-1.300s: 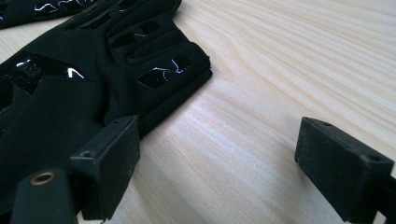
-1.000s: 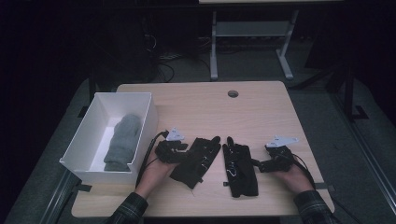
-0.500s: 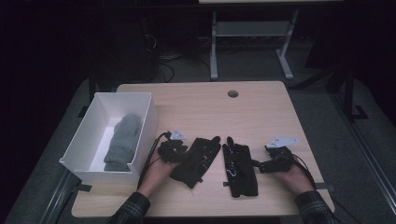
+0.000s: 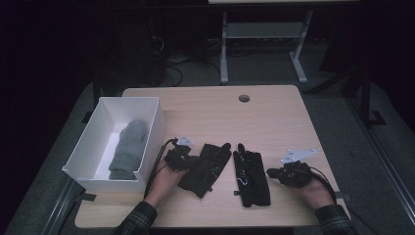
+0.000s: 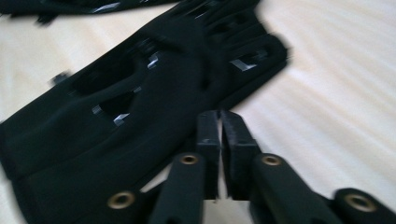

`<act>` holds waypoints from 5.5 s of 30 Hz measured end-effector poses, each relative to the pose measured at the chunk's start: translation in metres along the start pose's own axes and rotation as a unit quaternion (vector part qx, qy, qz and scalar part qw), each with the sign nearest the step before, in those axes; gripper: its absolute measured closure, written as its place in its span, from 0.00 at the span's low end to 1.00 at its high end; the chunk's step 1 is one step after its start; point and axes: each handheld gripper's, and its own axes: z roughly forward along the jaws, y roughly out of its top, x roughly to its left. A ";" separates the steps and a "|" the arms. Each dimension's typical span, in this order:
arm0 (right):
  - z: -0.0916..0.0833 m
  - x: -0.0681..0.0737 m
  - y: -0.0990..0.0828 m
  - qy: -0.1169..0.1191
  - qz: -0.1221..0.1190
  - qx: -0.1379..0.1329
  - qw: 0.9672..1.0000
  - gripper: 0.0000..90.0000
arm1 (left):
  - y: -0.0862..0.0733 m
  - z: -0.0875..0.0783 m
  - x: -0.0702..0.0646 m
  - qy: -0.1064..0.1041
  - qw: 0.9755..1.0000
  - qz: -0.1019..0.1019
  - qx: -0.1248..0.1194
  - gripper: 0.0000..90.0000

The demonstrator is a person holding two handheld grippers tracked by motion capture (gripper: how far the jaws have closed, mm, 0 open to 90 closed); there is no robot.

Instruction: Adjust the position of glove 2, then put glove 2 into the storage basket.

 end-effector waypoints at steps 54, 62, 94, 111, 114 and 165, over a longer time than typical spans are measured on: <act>0.052 0.041 0.039 0.073 -0.052 0.009 0.996 1.00 | 0.034 -0.031 -0.013 -0.157 0.976 -0.099 -0.113 0.96; 0.064 0.050 0.050 0.078 -0.061 0.008 0.995 1.00 | 0.039 -0.027 -0.017 -0.166 0.974 -0.104 -0.111 0.96; 0.074 0.052 0.060 0.072 -0.060 -0.001 0.996 1.00 | 0.042 0.006 -0.047 -0.176 0.978 -0.074 -0.082 0.86; 0.034 -0.011 0.034 -0.050 0.021 -0.039 0.998 0.46 | 0.030 0.025 -0.074 -0.160 0.987 0.004 -0.014 0.99; 0.039 -0.013 0.032 -0.059 0.024 -0.031 0.997 0.40 | 0.026 0.030 -0.076 -0.154 0.988 0.012 0.001 0.99; 0.055 -0.016 0.029 -0.069 0.028 -0.029 0.997 0.15 | 0.042 0.029 -0.018 -0.092 0.983 0.157 0.021 0.25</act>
